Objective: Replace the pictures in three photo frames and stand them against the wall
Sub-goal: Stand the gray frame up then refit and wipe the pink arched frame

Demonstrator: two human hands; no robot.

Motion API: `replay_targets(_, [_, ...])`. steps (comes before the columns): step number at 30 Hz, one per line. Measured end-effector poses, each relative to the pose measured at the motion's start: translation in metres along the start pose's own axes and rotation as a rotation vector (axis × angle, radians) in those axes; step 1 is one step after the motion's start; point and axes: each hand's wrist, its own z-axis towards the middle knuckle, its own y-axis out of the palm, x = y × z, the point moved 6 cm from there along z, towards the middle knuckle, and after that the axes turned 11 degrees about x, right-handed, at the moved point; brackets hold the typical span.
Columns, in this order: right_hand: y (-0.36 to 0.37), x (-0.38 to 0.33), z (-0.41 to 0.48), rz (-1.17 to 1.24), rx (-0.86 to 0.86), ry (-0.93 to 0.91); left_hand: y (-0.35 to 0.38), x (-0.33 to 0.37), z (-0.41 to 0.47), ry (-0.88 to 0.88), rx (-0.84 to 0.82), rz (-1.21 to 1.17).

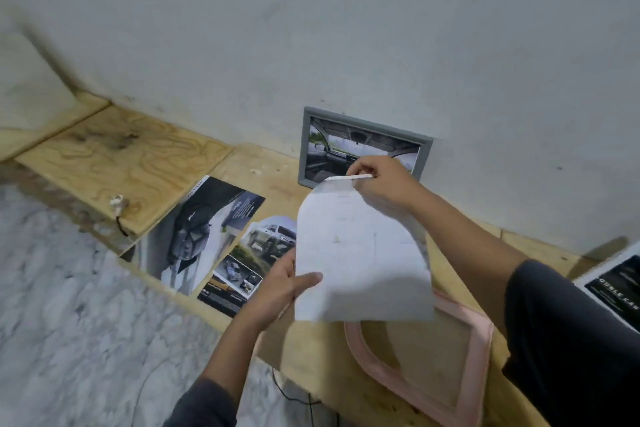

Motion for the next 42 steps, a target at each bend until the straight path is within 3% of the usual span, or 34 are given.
replay_targets(2, [0.003,0.000,-0.004,0.095,-0.048,0.058,-0.027,0.012,-0.010,0.006,0.110,0.034])
replay_targets(5, [0.043,0.022,-0.020,0.177,-0.310,0.322,-0.068,0.019,-0.021,0.006,0.231,0.053])
replay_targets(7, [0.082,0.037,-0.024,0.202,-0.400,0.425,-0.102,0.020,-0.018,-0.018,0.350,0.195])
replay_targets(10, [0.142,0.028,-0.025,0.293,-0.360,0.480,-0.163,0.021,0.007,-0.035,0.515,0.367])
replay_targets(15, [0.244,0.008,0.009,0.179,-0.256,0.487,-0.262,0.013,0.082,0.013,0.693,0.648])
replay_targets(21, [0.332,0.010,0.040,0.026,-0.188,0.459,-0.341,-0.020,0.146,-0.011,0.809,0.719])
replay_targets(26, [0.366,0.009,0.050,-0.103,-0.249,0.442,-0.351,-0.053,0.177,-0.046,0.685,1.002])
replay_targets(28, [0.352,0.014,0.057,-0.198,-0.214,0.405,-0.345,-0.051,0.175,-0.022,0.758,1.145])
replay_targets(30, [0.318,0.022,0.066,-0.266,-0.111,0.362,-0.324,-0.034,0.168,0.126,0.827,1.082])
replay_targets(33, [0.255,0.055,0.059,-0.373,0.010,0.458,-0.257,-0.036,0.157,0.290,0.543,1.052])
replay_targets(35, [0.228,0.083,0.033,-0.448,0.014,0.592,-0.225,-0.060,0.147,0.189,0.339,1.149])
replay_targets(37, [0.226,0.101,0.004,-0.487,-0.038,0.651,-0.217,-0.085,0.142,0.051,0.248,1.272])
replay_targets(42, [0.239,0.105,-0.016,-0.382,0.058,0.699,-0.215,-0.092,0.146,0.023,0.256,1.322])
